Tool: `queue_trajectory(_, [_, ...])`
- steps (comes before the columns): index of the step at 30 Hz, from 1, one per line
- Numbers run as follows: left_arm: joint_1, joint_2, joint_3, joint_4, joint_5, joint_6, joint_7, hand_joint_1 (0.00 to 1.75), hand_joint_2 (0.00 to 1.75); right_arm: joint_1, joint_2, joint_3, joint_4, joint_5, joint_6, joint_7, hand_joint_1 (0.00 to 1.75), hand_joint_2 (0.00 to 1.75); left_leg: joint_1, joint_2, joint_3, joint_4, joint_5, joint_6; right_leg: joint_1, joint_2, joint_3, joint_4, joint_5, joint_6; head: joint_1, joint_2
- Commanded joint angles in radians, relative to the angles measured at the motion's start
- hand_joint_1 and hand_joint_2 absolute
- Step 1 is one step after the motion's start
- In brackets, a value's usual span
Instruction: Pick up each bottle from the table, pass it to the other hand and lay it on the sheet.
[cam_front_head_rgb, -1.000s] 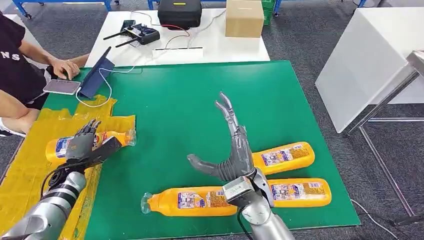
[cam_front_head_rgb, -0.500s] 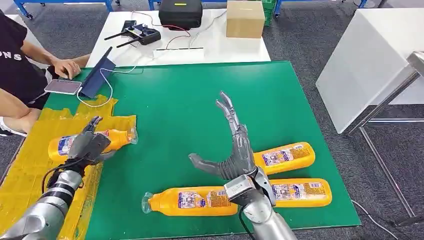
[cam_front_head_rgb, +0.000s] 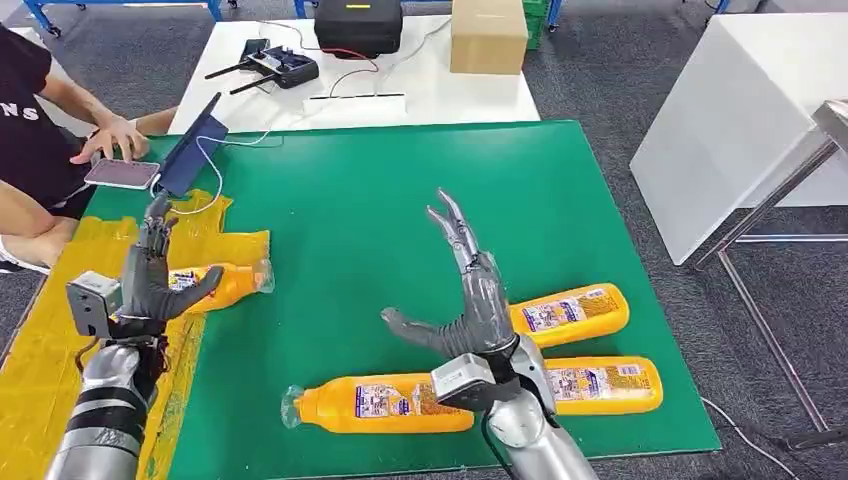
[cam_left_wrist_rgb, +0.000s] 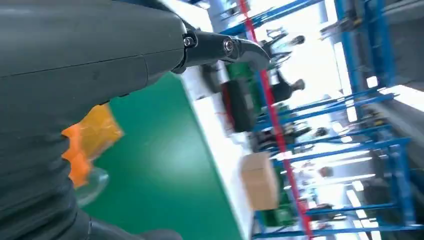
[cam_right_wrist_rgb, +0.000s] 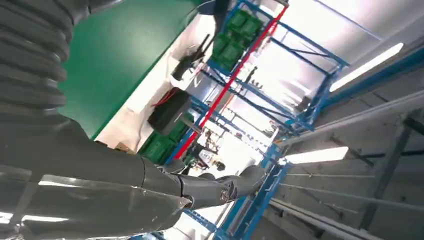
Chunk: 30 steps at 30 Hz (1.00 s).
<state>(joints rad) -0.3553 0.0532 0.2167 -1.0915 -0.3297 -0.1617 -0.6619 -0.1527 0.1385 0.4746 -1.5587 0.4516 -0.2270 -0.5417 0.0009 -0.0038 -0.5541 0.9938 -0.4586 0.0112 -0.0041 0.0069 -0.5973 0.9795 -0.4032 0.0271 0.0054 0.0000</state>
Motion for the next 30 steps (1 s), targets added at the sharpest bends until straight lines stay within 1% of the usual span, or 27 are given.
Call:
queue_trajectory(1, [0.072,-0.078,-0.020,-0.230,0.061,-0.037,-0.030,0.00,1.75,-0.040,-0.069,0.123,0.106,0.153,0.042,0.059,0.00,1.75,0.001,0.000,0.003,0.000,-0.001,0.000,0.001,-0.001,0.004,-0.002,-0.001,0.000,0.000,0.000])
queue_trajectory(3, [0.049,-0.085,-0.045,-0.220,0.069,-0.052,-0.025,0.00,1.75,-0.064,-0.103,0.196,0.148,0.181,0.115,0.048,0.00,1.75,0.002,0.000,0.004,-0.001,-0.002,0.000,0.002,-0.001,0.005,-0.002,-0.001,0.000,0.000,0.000])
queue_trajectory(5, [0.005,-0.099,-0.062,-0.196,0.095,-0.064,-0.005,0.00,1.75,-0.075,-0.128,0.247,0.189,0.196,0.150,0.024,0.00,1.75,0.002,-0.002,0.003,0.000,-0.001,0.000,0.002,-0.002,0.005,-0.002,-0.001,0.000,0.000,0.000])
queue_trajectory(7, [-0.007,-0.099,-0.068,-0.189,0.096,-0.061,0.002,0.00,1.75,-0.073,-0.130,0.251,0.197,0.195,0.148,0.016,0.00,1.75,0.001,-0.003,0.001,0.000,0.000,0.000,0.001,-0.003,0.003,-0.002,0.000,0.000,0.000,0.000])
queue_trajectory(8, [-0.007,-0.099,-0.068,-0.189,0.096,-0.061,0.002,0.00,1.75,-0.073,-0.130,0.251,0.197,0.195,0.148,0.016,0.00,1.75,0.002,-0.004,0.002,0.000,0.000,0.000,0.002,-0.004,0.004,-0.002,-0.001,0.000,0.000,0.000])
queue_trajectory(13, [-0.001,-0.093,-0.065,-0.187,0.096,-0.061,0.002,0.00,1.75,-0.079,-0.130,0.248,0.194,0.195,0.148,0.017,0.00,1.75,0.001,-0.001,0.001,0.000,0.000,0.000,0.001,-0.002,0.002,-0.001,0.000,0.000,0.000,0.000])
queue_trajectory(14, [-0.012,-0.101,-0.061,-0.179,0.108,-0.060,0.008,0.00,1.75,-0.081,-0.146,0.265,0.188,0.191,0.183,0.013,0.00,1.75,0.001,-0.001,0.003,0.000,-0.001,-0.001,0.001,-0.002,0.004,-0.002,0.000,0.000,0.000,0.000])
queue_trajectory(15, [-0.027,-0.107,-0.064,-0.168,0.110,-0.055,0.020,0.00,1.75,-0.080,-0.154,0.279,0.195,0.208,0.184,0.011,0.00,1.75,0.002,-0.001,0.004,0.000,-0.001,-0.001,0.002,-0.002,0.005,-0.002,-0.001,0.000,0.000,0.000])
queue_trajectory(16, [-0.037,-0.110,-0.066,-0.159,0.111,-0.046,0.031,0.00,1.75,-0.078,-0.158,0.288,0.203,0.219,0.180,0.012,0.00,1.75,0.001,-0.003,0.001,0.000,0.000,0.000,0.001,-0.004,0.003,-0.001,-0.001,0.000,0.000,0.000])
queue_trajectory(17, [-0.044,-0.113,-0.067,-0.149,0.116,-0.042,0.038,0.00,1.75,-0.079,-0.162,0.297,0.212,0.244,0.171,0.018,0.00,1.75,0.001,-0.004,0.002,0.000,-0.001,-0.001,0.002,-0.005,0.004,-0.001,-0.001,0.000,0.000,0.000])
queue_trajectory(20, [-0.084,-0.124,-0.062,-0.089,0.149,-0.037,0.078,0.00,1.75,-0.095,-0.149,0.320,0.272,0.266,0.159,0.032,0.00,1.75,0.001,-0.004,0.002,0.000,0.000,-0.001,0.001,-0.004,0.004,-0.002,-0.001,0.000,0.000,0.000])
queue_trajectory(21, [-0.113,-0.126,-0.068,-0.048,0.148,-0.033,0.087,0.00,1.75,-0.116,-0.128,0.334,0.315,0.273,0.158,0.034,0.00,1.75,0.001,-0.003,0.002,0.000,0.000,0.000,0.001,-0.003,0.003,-0.001,0.000,0.000,0.000,0.000])
queue_trajectory(24, [-0.154,-0.130,-0.088,0.008,0.140,-0.007,0.095,0.00,1.75,-0.147,-0.107,0.363,0.365,0.274,0.161,0.031,0.00,1.75,0.001,-0.003,0.002,0.000,0.000,-0.001,0.001,-0.004,0.004,-0.001,0.000,0.000,0.000,0.000])
queue_trajectory(25, [-0.160,-0.129,-0.095,0.019,0.137,0.001,0.097,0.00,1.75,-0.151,-0.110,0.369,0.372,0.246,0.193,0.029,0.00,1.75,0.001,-0.003,0.002,0.000,0.000,-0.001,0.001,-0.003,0.003,-0.001,0.000,0.000,0.000,0.000])
queue_trajectory(26, [-0.168,-0.131,-0.100,0.030,0.136,0.007,0.100,0.00,1.75,-0.158,-0.119,0.376,0.381,0.220,0.227,0.022,0.00,1.75,0.002,-0.003,0.004,0.000,0.000,-0.001,0.002,-0.005,0.006,-0.002,0.000,0.000,0.000,0.000])
queue_trajectory(27, [-0.178,-0.133,-0.107,0.046,0.132,0.013,0.104,0.00,1.75,-0.168,-0.129,0.386,0.402,0.209,0.245,0.018,0.00,1.75,0.001,-0.003,0.002,0.000,0.000,-0.001,0.001,-0.004,0.003,-0.001,0.000,0.000,0.000,0.000])
queue_trajectory(30, [-0.189,-0.133,-0.115,0.072,0.132,0.023,0.103,0.00,1.75,-0.196,-0.147,0.406,0.472,0.217,0.247,0.023,0.00,1.75,0.001,-0.003,0.003,-0.001,0.000,0.000,0.001,-0.004,0.004,-0.002,0.000,0.000,0.000,0.000])
